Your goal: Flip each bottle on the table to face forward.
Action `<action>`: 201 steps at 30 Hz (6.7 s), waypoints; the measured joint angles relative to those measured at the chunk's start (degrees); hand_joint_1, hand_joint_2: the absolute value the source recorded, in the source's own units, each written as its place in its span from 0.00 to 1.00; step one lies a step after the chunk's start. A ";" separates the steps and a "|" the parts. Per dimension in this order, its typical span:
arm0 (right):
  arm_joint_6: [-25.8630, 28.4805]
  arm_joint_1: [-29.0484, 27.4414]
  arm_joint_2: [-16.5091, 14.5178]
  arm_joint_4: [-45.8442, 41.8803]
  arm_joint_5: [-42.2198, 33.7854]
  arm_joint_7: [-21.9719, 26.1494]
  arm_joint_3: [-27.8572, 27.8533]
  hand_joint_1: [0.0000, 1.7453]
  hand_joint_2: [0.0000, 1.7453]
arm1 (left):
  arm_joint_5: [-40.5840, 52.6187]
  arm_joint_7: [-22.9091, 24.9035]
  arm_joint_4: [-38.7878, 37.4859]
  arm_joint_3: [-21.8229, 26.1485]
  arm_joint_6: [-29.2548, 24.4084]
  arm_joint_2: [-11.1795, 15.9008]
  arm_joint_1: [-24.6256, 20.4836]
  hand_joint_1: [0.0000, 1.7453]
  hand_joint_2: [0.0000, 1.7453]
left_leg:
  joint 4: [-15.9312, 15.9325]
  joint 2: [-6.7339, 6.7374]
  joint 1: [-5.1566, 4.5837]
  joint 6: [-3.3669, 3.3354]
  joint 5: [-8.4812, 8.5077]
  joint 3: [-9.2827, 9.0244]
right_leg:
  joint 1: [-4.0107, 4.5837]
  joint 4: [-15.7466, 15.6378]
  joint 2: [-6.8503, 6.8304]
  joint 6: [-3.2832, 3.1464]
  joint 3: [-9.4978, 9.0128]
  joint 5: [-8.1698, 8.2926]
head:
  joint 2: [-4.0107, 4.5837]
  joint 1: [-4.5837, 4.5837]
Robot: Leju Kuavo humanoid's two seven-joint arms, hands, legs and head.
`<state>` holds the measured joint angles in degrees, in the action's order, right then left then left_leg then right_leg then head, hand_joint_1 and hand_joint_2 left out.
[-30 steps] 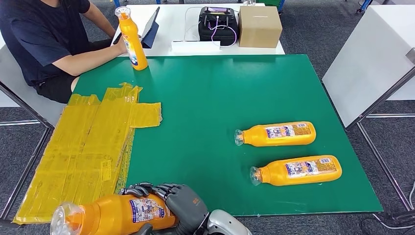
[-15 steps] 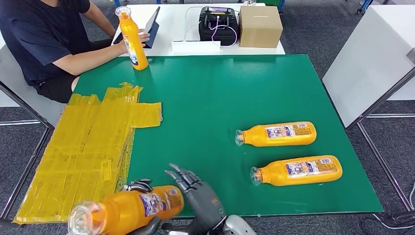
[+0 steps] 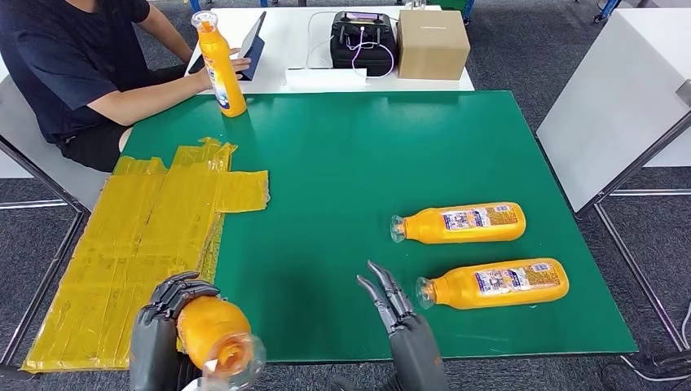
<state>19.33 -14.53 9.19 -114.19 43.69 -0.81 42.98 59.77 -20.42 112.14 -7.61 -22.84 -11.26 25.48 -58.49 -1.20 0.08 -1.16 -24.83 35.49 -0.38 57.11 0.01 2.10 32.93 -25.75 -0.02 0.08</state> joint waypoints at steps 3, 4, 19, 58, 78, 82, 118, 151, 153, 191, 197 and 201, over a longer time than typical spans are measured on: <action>2.10 -1.14 1.67 -2.16 0.49 -1.42 -0.33 0.00 0.00 | 15.58 8.41 -2.18 0.14 -2.84 1.37 -0.74 1.00 1.00 | 0.00 0.00 -0.01 0.00 0.00 0.00 | -0.01 0.00 0.00 0.00 -0.01 0.00 | 0.00 -0.01; 2.64 -1.44 2.22 -2.81 0.63 -1.83 -0.44 0.00 0.00 | 19.46 11.39 -3.43 0.15 -2.76 2.12 -1.09 1.00 1.00 | 0.00 0.01 -0.01 0.00 0.00 -0.01 | -0.01 0.00 0.00 0.00 -0.02 0.00 | 0.00 -0.01; 4.21 -2.87 6.48 -6.46 0.70 -3.01 -1.28 0.00 0.00 | 30.08 30.38 -17.25 -0.59 4.45 10.88 -5.31 1.00 1.00 | 0.00 0.02 0.00 0.00 0.00 -0.02 | 0.00 0.00 0.00 0.00 -0.01 0.00 | 0.00 -0.01; 6.31 -7.64 9.16 -9.85 4.55 -7.51 -3.88 0.00 1.00 | 30.34 55.48 -17.83 -15.24 -5.52 26.13 -12.84 0.00 0.00 | 0.02 0.01 0.11 0.06 -0.28 -0.75 | 0.16 -0.01 0.00 -0.10 -0.80 -0.29 | 0.00 -0.01; 10.32 -9.03 11.56 -11.15 12.16 -19.84 -0.67 0.00 1.00 | -36.69 -1.04 -7.18 1.03 1.22 2.88 -6.17 0.00 0.00 | -0.01 0.04 -0.11 -0.09 -0.39 -0.58 | -0.04 -0.04 0.02 -0.05 -0.62 -0.30 | 0.00 0.00; 10.31 -9.46 12.38 -11.93 12.46 -20.64 -0.67 0.00 1.00 | -44.12 -2.26 -3.62 3.32 3.98 -1.21 -4.70 0.00 0.00 | 0.00 0.01 -0.08 -0.09 -0.40 -0.58 | -0.02 -0.04 0.01 -0.05 -0.63 -0.32 | 0.00 0.00; -42.30 -18.20 -22.79 -17.34 10.36 23.78 -80.10 0.00 1.00 | -53.90 -0.60 0.67 2.07 30.07 -6.49 3.02 0.00 1.00 | 0.00 0.01 -0.15 -0.19 -0.82 -0.91 | -0.07 -0.07 -0.02 0.10 -0.46 -0.71 | 0.00 0.00; -47.82 -3.75 -28.22 -10.37 24.15 30.89 -96.65 0.00 1.00 | -56.03 0.06 -0.26 -0.51 29.60 -2.91 1.85 0.00 1.00 | 0.00 0.01 -0.17 -0.22 -0.80 -1.00 | -0.08 -0.07 -0.01 0.13 -1.04 -0.70 | 0.00 0.01; -47.25 -3.67 -27.92 -9.90 24.24 30.20 -96.37 0.00 1.00 | -56.08 0.19 -0.28 -0.54 29.80 -2.75 1.75 0.00 1.00 | 0.00 0.01 -0.16 -0.22 -0.80 -0.97 | -0.08 -0.07 -0.01 0.12 -1.04 -0.70 | 0.00 0.01; -23.26 -1.01 4.53 9.21 11.15 -9.11 -39.72 0.00 1.00 | -56.16 2.89 -0.43 -0.35 31.40 -2.33 -0.10 0.00 1.00 | -0.01 0.00 -0.18 -0.24 -0.77 -0.93 | -0.09 -0.05 -0.01 0.14 -1.04 -0.69 | 0.00 0.02; -23.42 -0.79 5.50 10.08 11.01 -9.89 -38.57 0.00 1.00 | -56.14 3.07 -0.42 -0.33 31.40 -2.33 -0.11 0.00 1.00 | -0.01 0.00 -0.18 -0.24 -0.77 -0.93 | -0.09 -0.05 -0.01 0.14 -1.04 -0.69 | 0.00 0.02; -24.16 -0.85 7.57 10.83 10.25 -11.41 -37.64 0.00 1.00 | -56.25 3.31 -0.43 -0.13 31.40 -2.33 -0.19 0.00 1.00 | -0.02 0.00 -0.19 -0.24 -0.77 -0.93 | -0.11 -0.05 -0.01 0.14 -1.03 -0.69 | 0.00 0.02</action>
<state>-4.83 -15.37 16.76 -103.36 53.94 -12.22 5.34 3.52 -17.11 111.71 -7.74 8.57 -13.60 25.29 -58.51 -1.20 -0.11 -1.40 -25.61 34.56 -0.49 57.06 0.00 2.23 31.90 -26.44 -0.02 0.10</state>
